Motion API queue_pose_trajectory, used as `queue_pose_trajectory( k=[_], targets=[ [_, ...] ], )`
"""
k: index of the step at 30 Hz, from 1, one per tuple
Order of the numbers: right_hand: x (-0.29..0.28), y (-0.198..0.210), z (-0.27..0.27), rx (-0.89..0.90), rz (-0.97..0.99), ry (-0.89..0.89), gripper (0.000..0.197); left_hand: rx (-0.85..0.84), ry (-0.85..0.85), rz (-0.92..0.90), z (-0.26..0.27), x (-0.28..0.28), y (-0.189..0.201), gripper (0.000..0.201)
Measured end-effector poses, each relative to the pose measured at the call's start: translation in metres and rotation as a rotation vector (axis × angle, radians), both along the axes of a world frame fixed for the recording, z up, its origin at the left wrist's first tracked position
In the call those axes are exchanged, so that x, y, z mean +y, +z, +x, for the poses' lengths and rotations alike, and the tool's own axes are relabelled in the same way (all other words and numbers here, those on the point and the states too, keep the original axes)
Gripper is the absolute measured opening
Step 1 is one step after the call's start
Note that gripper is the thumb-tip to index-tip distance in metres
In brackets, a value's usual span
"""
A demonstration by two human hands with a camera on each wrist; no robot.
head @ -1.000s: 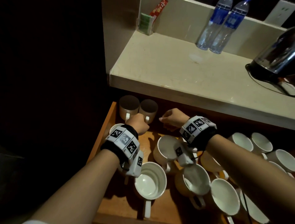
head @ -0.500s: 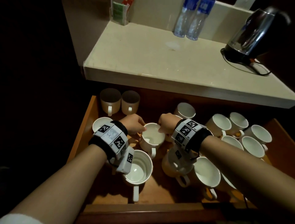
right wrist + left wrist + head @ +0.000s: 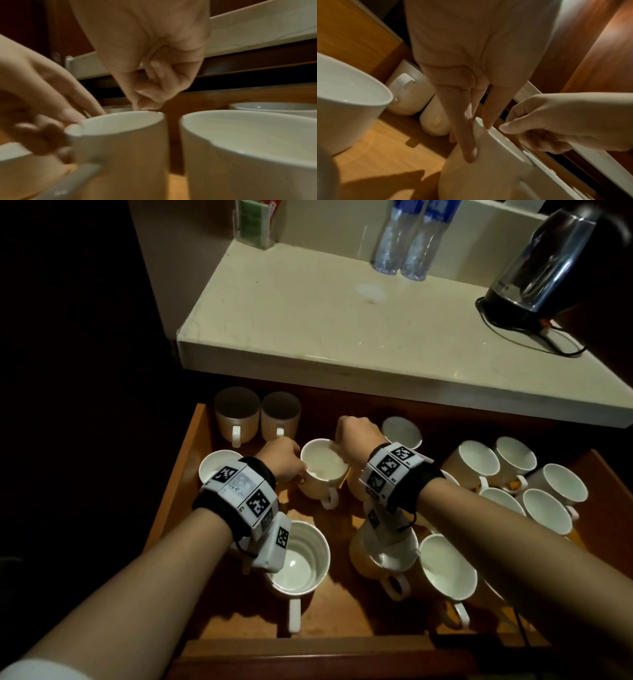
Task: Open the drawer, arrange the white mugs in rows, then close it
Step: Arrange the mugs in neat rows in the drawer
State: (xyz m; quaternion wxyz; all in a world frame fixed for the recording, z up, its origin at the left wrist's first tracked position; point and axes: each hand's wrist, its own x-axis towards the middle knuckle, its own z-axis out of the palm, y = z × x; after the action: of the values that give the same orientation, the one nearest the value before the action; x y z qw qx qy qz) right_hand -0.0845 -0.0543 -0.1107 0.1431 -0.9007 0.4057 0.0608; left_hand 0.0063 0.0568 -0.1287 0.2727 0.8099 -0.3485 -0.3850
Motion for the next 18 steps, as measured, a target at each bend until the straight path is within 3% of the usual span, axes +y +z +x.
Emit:
queue_pose_trajectory(
  k=[3,6,11,18],
  targets=[
    [0.013,0.005,-0.007,0.125,0.093,0.137,0.04,0.006,0.005,0.006,0.001,-0.001,-0.002,0.026],
    [0.027,0.006,-0.014,0.318,0.169,0.25,0.039,0.0,0.006,0.007,0.001,-0.002,-0.003,0.028],
    [0.031,-0.005,-0.012,0.252,0.002,0.221,0.027,0.001,-0.006,0.015,0.002,-0.002,-0.003,0.034],
    [0.023,-0.008,-0.005,0.18,-0.036,0.172,0.027,0.095,0.129,0.024,0.016,0.001,-0.006,0.046]
  ],
)
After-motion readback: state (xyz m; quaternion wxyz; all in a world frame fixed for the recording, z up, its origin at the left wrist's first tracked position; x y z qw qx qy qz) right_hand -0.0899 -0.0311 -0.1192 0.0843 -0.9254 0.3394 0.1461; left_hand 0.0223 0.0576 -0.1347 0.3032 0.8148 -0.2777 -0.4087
